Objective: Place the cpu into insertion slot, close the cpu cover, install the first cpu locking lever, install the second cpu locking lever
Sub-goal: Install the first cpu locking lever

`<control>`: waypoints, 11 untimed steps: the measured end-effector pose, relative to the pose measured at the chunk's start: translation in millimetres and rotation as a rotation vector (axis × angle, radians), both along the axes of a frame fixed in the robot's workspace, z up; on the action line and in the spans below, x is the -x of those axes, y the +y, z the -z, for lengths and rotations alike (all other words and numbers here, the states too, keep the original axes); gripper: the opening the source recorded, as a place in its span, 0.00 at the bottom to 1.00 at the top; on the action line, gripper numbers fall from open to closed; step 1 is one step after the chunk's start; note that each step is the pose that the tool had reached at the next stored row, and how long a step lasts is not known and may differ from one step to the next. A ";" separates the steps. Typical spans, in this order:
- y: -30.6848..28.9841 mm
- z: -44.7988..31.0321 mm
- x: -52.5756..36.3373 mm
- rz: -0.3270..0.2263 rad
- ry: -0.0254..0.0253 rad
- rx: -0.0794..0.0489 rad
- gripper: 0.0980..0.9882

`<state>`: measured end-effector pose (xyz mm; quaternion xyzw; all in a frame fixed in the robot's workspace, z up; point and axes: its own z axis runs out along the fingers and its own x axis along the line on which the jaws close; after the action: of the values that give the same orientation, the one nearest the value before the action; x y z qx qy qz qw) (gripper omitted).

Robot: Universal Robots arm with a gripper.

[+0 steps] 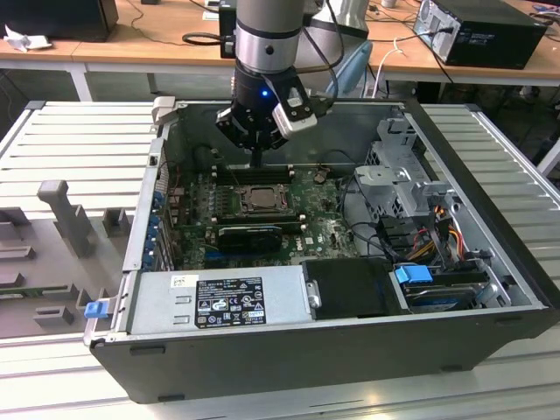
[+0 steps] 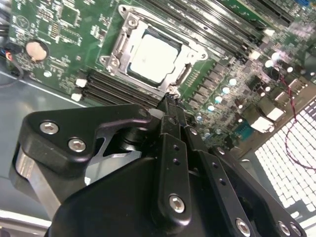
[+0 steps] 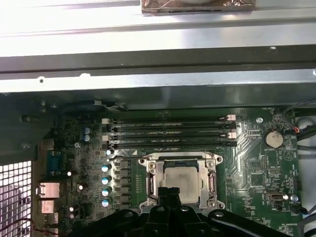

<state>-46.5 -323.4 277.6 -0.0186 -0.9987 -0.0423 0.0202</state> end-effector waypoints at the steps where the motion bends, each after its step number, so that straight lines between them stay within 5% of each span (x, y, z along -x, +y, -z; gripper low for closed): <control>1: 0.0 0.1 1.6 0.000 0.0001 -0.001 0.01; 11: 0.0 0.7 7.9 -0.001 0.0001 -0.004 0.01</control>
<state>-54.4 -323.4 276.9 -0.0182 -0.9986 -0.0444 0.0203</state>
